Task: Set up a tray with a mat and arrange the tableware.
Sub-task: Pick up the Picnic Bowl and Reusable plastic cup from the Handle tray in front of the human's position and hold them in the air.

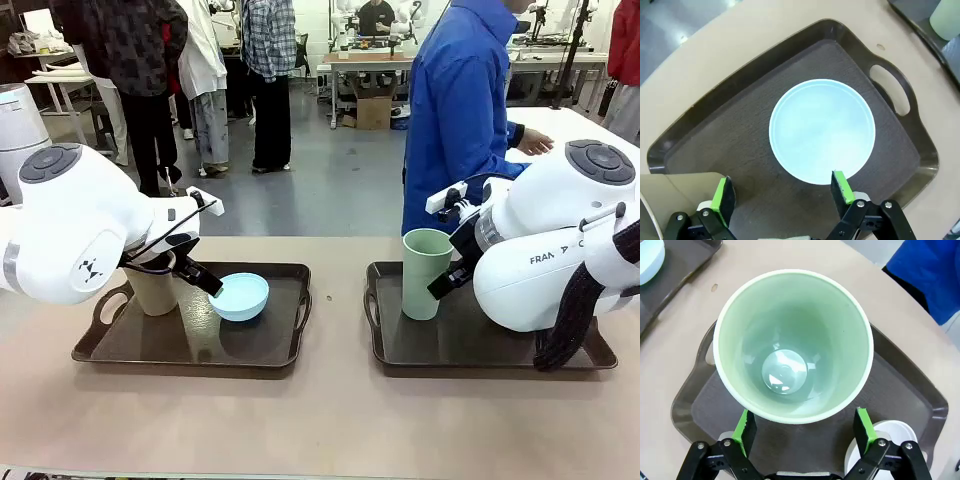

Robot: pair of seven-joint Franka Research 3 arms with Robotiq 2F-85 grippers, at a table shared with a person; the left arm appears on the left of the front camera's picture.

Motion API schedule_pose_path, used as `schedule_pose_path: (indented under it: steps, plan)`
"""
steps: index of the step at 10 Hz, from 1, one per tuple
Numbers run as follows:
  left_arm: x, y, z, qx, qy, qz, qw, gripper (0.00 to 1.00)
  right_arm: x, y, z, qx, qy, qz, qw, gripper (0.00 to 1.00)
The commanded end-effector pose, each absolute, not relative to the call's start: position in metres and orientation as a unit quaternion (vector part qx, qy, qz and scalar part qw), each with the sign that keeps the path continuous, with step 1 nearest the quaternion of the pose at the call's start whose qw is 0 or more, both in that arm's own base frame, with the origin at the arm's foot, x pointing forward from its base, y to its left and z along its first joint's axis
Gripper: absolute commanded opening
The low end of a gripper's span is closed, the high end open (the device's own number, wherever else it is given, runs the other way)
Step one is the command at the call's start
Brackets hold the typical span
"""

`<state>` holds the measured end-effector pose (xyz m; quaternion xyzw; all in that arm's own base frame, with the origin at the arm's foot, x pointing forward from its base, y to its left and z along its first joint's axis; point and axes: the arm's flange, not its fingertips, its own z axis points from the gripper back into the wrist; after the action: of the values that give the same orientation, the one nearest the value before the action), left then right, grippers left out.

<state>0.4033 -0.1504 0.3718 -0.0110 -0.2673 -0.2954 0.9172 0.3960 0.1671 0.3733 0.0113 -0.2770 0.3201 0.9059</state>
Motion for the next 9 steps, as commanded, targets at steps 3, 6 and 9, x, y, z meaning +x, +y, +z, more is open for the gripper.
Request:
schedule_pose_path:
  steps: [3,6,9]
  plan:
    - [0.4033,-0.1505,0.3717,-0.011,-0.267,-0.296,0.917,1.00,0.3960,0.1671,0.3733,0.011,-0.277,0.320,0.906,1.00]
    - [0.4033,-0.1505,0.3717,-0.011,-0.267,-0.296,0.917,1.00,0.3960,0.1671,0.3733,0.011,-0.277,0.320,0.906,1.00]
    - [0.4033,-0.1505,0.3717,-0.011,-0.267,-0.296,0.917,1.00,0.3960,0.1671,0.3733,0.011,-0.277,0.320,0.906,1.00]
